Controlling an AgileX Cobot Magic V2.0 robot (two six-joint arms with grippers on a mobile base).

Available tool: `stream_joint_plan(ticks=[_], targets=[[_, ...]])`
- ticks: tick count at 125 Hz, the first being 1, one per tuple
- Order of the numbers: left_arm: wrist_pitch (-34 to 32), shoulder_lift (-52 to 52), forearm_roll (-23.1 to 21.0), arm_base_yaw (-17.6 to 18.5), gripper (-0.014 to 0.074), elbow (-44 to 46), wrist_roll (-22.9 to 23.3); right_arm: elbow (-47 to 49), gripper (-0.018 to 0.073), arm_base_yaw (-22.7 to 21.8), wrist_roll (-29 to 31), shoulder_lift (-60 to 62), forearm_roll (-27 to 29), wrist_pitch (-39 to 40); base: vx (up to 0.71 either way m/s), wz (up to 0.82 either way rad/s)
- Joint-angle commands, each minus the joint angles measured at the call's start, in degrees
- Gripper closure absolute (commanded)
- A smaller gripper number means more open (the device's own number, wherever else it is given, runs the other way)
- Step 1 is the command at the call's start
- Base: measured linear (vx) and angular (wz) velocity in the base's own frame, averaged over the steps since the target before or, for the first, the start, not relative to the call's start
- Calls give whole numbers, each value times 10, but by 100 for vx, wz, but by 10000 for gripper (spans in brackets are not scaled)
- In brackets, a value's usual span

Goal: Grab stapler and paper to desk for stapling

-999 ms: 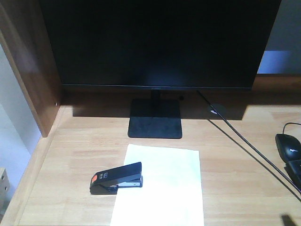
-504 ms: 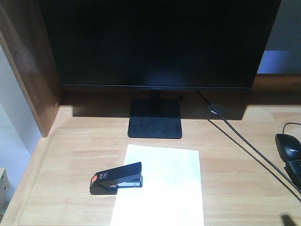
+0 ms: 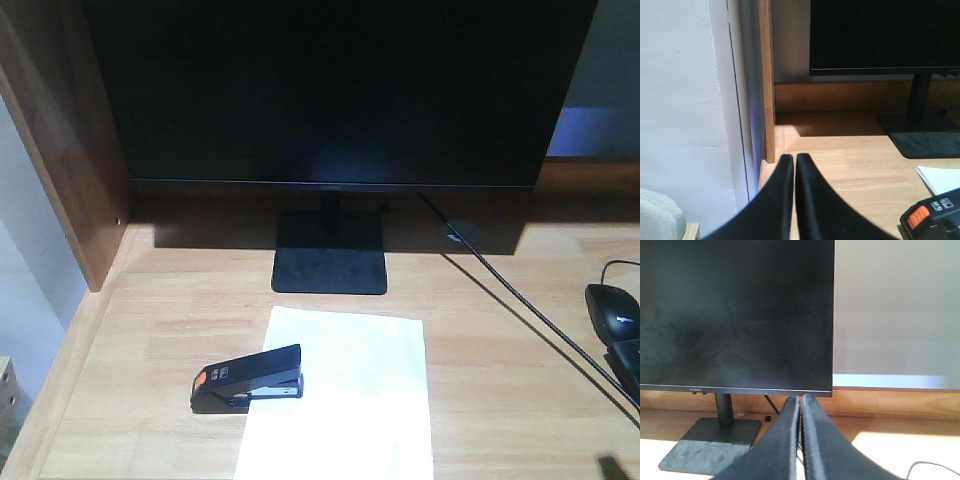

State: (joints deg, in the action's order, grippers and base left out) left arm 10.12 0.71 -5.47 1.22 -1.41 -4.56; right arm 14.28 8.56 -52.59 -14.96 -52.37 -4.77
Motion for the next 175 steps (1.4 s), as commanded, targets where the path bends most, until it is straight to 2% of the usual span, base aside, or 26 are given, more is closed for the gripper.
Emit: stream_joint_plan(ticks=[1,99,115,123,135,136,139,140,143,144,147,150,153,154,157,160,170,175], targets=[[-45,9,-6,-2,603,-5,4,17,569,1,6,-5,-6,23,0,0],[-45,9,-6,-2,603,-5,4,17,569,1,6,-5,-6,15,0,0],[-45,9,-6,-2,603,-5,4,11,569,1,22,-5,21,16,0,0],[-45,9,-6,-2,603,-5,4,7,569,1,67,-5,61,17,0,0],[-45,9,-6,-2,603,-5,4,5,569,1,184,-5,178,16,0,0],[-45,9,-6,-2,603,-5,4,5,569,1,205,-5,208,17,0,0],[-45,9,-6,-2,603,-5,4,5,569,0,239,-5,229,18,0,0],[-45,9,-6,-2,603,-5,4,5,569,0,262,-5,261,19,0,0],[-45,9,-6,-2,603,-5,4,5,569,0,296,-5,282,20,0,0],[-45,9,-6,-2,603,-5,4,5,569,0,319,-5,316,20,0,0],[-45,9,-6,-2,603,-5,4,5,569,0,353,-5,338,21,0,0],[-45,9,-6,-2,603,-5,4,5,569,0,397,-5,393,22,0,0],[-45,9,-6,-2,603,-5,4,5,569,0,419,-5,414,24,0,0],[-45,9,-6,-2,603,-5,4,5,569,0,450,-5,435,25,0,0],[-45,9,-6,-2,603,-5,4,5,569,0,471,-5,465,26,0,0],[-45,9,-6,-2,603,-5,4,5,569,0,515,-5,502,29,0,0],[-45,9,-6,-2,603,-5,4,5,569,0,589,-5,578,42,0,0],[-45,9,-6,-2,603,-5,4,5,569,0,609,-5,592,48,0,0]])
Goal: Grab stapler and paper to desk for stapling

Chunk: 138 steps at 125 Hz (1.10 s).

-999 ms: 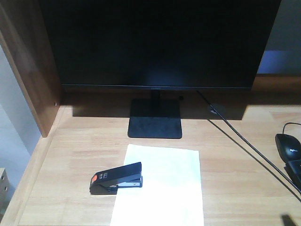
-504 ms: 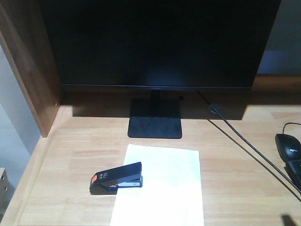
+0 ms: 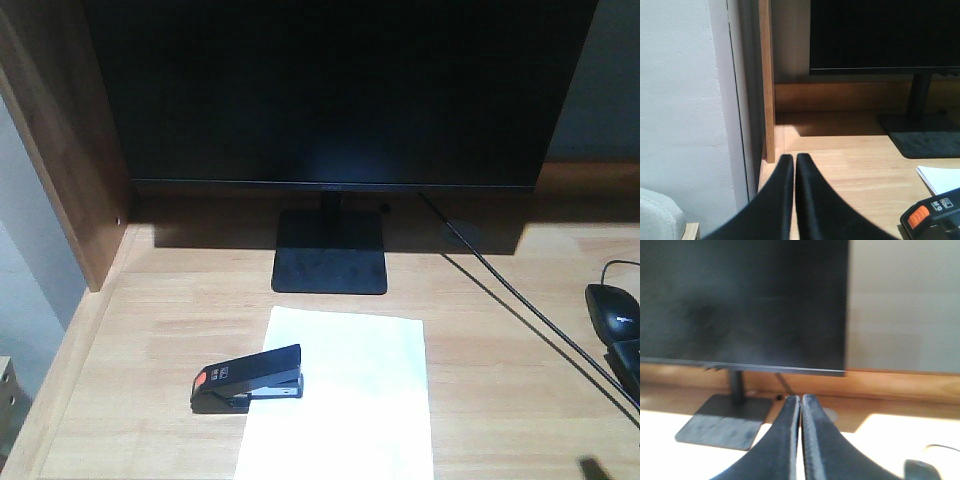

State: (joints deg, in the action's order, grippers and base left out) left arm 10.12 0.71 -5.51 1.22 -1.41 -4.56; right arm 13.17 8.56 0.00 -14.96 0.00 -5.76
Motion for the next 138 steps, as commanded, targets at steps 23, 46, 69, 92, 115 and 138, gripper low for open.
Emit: stream_joint_plan(ticks=[23,46,69,92,115,138], targets=[[-45,9,-5,-2,603,-5,4,13,569,-34,64,8,45,58,0,0],[-45,9,-5,-2,603,-5,4,-41,569,-88,41,57,35,71,0,0],[-45,9,-5,-2,603,-5,4,-123,569,-92,41,133,36,71,0,0],[-45,9,-5,-2,603,-6,4,-150,569,-92,44,162,35,63,0,0],[-45,9,-5,-2,603,-6,4,-150,569,-92,46,162,35,67,0,0],[-45,9,-5,-2,603,-6,4,-150,569,-92,46,162,35,67,0,0]])
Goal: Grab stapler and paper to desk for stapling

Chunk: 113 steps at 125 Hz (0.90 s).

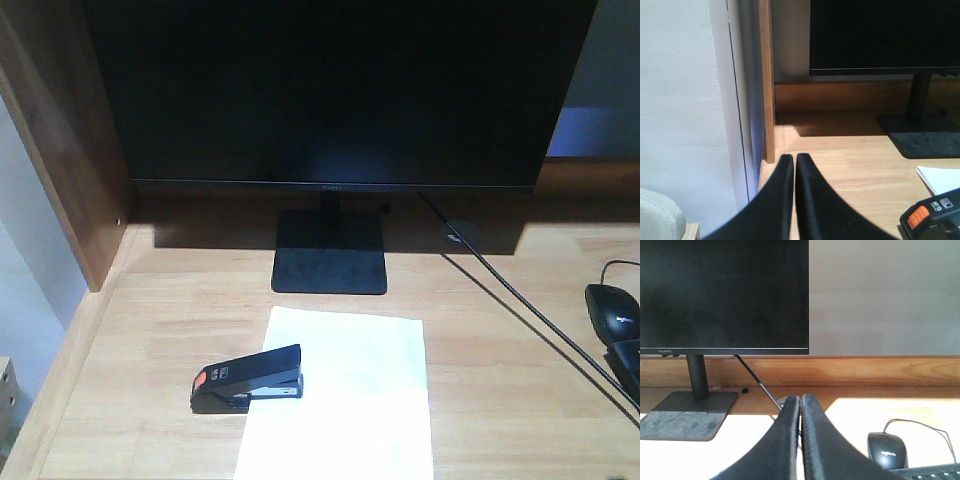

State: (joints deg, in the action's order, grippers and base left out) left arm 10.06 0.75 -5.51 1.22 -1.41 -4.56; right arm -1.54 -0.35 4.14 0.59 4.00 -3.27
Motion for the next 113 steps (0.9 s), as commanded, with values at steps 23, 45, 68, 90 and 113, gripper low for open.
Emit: stream_joint_plan(ticks=[23,45,68,90,113], targets=[[-44,9,-5,-2,603,-6,4,-3,569,-3,4,6,-5,42,0,0],[-44,9,-5,-2,603,-6,4,-3,569,-3,4,6,-5,43,0,0],[-44,9,-5,-2,603,-6,4,-3,569,-3,4,6,-5,43,0,0],[-44,9,-5,-2,603,-6,4,-3,569,-3,4,6,-5,43,0,0],[-44,9,-5,-2,603,-6,4,-3,569,-3,4,6,-4,43,0,0]])
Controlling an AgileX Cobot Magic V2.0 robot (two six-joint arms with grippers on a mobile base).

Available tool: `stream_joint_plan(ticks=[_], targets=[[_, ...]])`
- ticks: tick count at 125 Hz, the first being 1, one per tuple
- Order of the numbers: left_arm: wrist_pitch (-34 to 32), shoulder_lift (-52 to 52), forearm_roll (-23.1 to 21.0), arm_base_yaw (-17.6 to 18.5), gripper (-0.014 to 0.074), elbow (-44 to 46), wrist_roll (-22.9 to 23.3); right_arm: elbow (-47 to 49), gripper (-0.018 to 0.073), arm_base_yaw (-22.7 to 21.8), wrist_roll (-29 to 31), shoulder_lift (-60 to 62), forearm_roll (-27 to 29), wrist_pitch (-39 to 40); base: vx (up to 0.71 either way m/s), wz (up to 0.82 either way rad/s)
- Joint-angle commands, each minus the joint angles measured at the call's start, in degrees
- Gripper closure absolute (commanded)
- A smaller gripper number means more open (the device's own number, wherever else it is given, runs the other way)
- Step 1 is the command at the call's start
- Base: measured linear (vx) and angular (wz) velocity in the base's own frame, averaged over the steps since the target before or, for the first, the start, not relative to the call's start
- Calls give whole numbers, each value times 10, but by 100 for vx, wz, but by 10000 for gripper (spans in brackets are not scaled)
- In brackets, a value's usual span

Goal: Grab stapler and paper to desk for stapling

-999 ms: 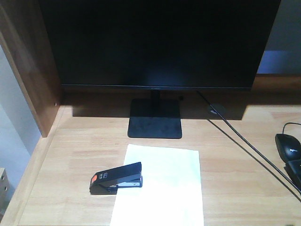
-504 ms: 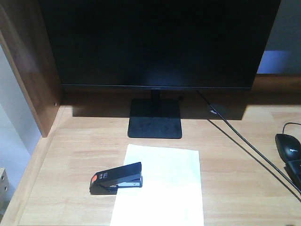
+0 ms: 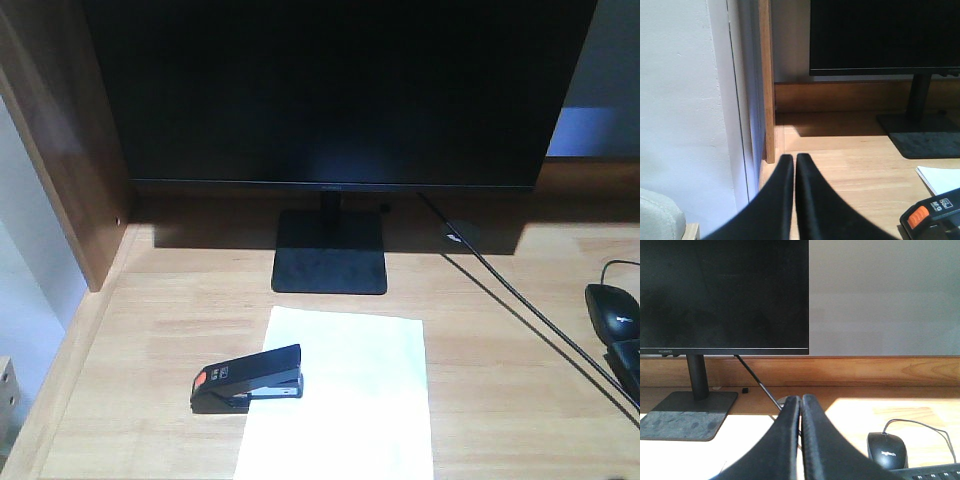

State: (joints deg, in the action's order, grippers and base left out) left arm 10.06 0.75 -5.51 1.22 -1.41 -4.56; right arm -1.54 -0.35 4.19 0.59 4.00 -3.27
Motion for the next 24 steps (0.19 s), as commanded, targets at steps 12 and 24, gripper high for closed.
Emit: stream_joint_plan(ticks=[12,24], targets=[[-44,9,-5,-2,603,-6,4,-3,569,-3,4,6,-4,43,0,0],[-44,9,-5,-2,603,-6,4,-3,569,-3,4,6,-4,43,0,0]])
